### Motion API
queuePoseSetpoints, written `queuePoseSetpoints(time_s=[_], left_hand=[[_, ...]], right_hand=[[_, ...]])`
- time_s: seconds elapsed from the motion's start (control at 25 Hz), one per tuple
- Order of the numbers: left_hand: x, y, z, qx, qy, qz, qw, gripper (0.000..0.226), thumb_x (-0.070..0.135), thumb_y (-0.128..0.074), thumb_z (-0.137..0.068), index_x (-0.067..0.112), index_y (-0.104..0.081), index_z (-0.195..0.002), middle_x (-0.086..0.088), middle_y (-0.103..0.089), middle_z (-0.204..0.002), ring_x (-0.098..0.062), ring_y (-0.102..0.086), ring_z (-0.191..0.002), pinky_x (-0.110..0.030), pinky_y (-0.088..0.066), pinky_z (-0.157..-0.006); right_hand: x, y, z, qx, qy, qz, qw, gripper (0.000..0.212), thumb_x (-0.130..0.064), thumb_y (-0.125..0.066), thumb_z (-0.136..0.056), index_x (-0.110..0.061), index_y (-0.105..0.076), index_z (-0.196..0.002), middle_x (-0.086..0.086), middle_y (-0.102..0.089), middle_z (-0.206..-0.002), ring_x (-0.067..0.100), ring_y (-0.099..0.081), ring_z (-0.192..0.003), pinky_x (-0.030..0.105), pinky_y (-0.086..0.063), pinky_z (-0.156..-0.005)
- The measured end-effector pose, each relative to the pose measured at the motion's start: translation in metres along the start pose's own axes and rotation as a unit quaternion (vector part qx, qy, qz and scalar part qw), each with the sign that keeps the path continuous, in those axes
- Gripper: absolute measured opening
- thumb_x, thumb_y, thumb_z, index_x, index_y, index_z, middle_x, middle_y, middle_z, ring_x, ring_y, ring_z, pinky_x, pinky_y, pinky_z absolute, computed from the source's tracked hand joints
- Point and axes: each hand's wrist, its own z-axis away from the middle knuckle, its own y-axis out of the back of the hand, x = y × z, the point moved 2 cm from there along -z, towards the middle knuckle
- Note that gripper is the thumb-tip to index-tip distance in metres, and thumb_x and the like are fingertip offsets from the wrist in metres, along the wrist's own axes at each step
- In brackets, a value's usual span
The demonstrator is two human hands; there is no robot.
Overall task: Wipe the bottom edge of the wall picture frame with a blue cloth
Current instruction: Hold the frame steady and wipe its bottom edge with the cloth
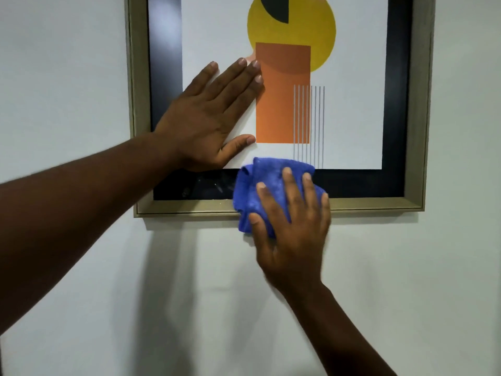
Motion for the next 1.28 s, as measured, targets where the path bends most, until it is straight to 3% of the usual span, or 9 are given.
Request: queuePoseSetpoints(time_s=[0.16,0.32,0.52,0.68,0.88,1.04,1.2,1.28], left_hand=[[-0.017,0.001,-0.002,-0.006,0.005,0.002,1.0,0.083,0.062,-0.016,-0.095,0.008,-0.003,-0.156,-0.014,-0.005,-0.166,-0.028,-0.004,-0.154,-0.048,-0.009,-0.126],[-0.032,0.002,-0.009,-0.004,0.002,0.007,1.0,0.086,0.065,-0.013,-0.094,0.007,-0.003,-0.156,-0.015,-0.005,-0.166,-0.028,-0.004,-0.154,-0.046,-0.009,-0.126],[-0.036,0.003,-0.008,-0.006,0.007,0.004,1.0,0.085,0.064,-0.015,-0.094,0.006,-0.004,-0.156,-0.016,-0.005,-0.166,-0.029,-0.004,-0.154,-0.046,-0.009,-0.126],[-0.035,0.005,-0.01,-0.009,0.01,0.003,1.0,0.084,0.063,-0.015,-0.095,0.005,-0.004,-0.156,-0.016,-0.005,-0.166,-0.03,-0.004,-0.154,-0.046,-0.008,-0.126],[-0.034,0.007,-0.008,-0.019,0.018,0.011,1.0,0.084,0.063,-0.016,-0.095,0.006,-0.005,-0.156,-0.015,-0.006,-0.166,-0.029,-0.004,-0.154,-0.046,-0.008,-0.126],[-0.033,0.007,-0.008,-0.014,0.019,0.001,1.0,0.084,0.063,-0.016,-0.095,0.005,-0.007,-0.156,-0.016,-0.007,-0.166,-0.03,-0.005,-0.154,-0.047,-0.009,-0.126],[-0.034,0.006,-0.007,-0.008,0.022,-0.009,1.0,0.083,0.062,-0.016,-0.096,0.005,-0.008,-0.156,-0.016,-0.008,-0.165,-0.03,-0.006,-0.154,-0.047,-0.009,-0.126],[-0.034,0.008,-0.008,-0.014,0.018,0.0,1.0,0.083,0.062,-0.015,-0.096,0.005,-0.009,-0.156,-0.017,-0.009,-0.165,-0.031,-0.007,-0.153,-0.048,-0.01,-0.126]], right_hand=[[0.004,0.0,-0.011,0.05,-0.124,-0.019,0.991,0.045,-0.047,-0.043,-0.098,-0.025,-0.054,-0.135,0.013,-0.042,-0.153,0.035,-0.028,-0.146,0.064,-0.023,-0.116],[-0.029,-0.013,-0.008,0.034,-0.009,-0.031,0.999,0.041,-0.048,-0.047,-0.097,-0.026,-0.06,-0.129,0.012,-0.047,-0.149,0.035,-0.033,-0.144,0.063,-0.024,-0.116],[-0.035,-0.017,-0.012,0.083,-0.105,-0.05,0.99,0.04,-0.045,-0.051,-0.095,-0.025,-0.062,-0.128,0.013,-0.049,-0.147,0.035,-0.035,-0.142,0.062,-0.022,-0.118],[-0.049,-0.022,-0.006,0.065,-0.005,-0.051,0.997,0.039,-0.046,-0.051,-0.096,-0.024,-0.065,-0.125,0.013,-0.054,-0.143,0.035,-0.04,-0.139,0.061,-0.025,-0.117],[-0.059,-0.025,-0.02,0.069,-0.062,-0.053,0.994,0.038,-0.045,-0.053,-0.095,-0.026,-0.064,-0.125,0.012,-0.052,-0.145,0.035,-0.038,-0.14,0.058,-0.023,-0.118],[-0.054,-0.02,-0.006,0.032,0.051,-0.057,0.997,0.037,-0.045,-0.053,-0.096,-0.023,-0.065,-0.124,0.011,-0.054,-0.143,0.034,-0.041,-0.139,0.06,-0.029,-0.114],[-0.053,-0.017,-0.016,0.058,-0.025,-0.081,0.995,0.033,-0.042,-0.052,-0.096,-0.022,-0.07,-0.116,0.011,-0.059,-0.138,0.034,-0.049,-0.132,0.06,-0.033,-0.111],[-0.084,-0.021,-0.024,0.039,-0.016,-0.085,0.995,0.033,-0.042,-0.05,-0.097,-0.024,-0.07,-0.116,0.009,-0.06,-0.138,0.034,-0.05,-0.131,0.057,-0.033,-0.112]])
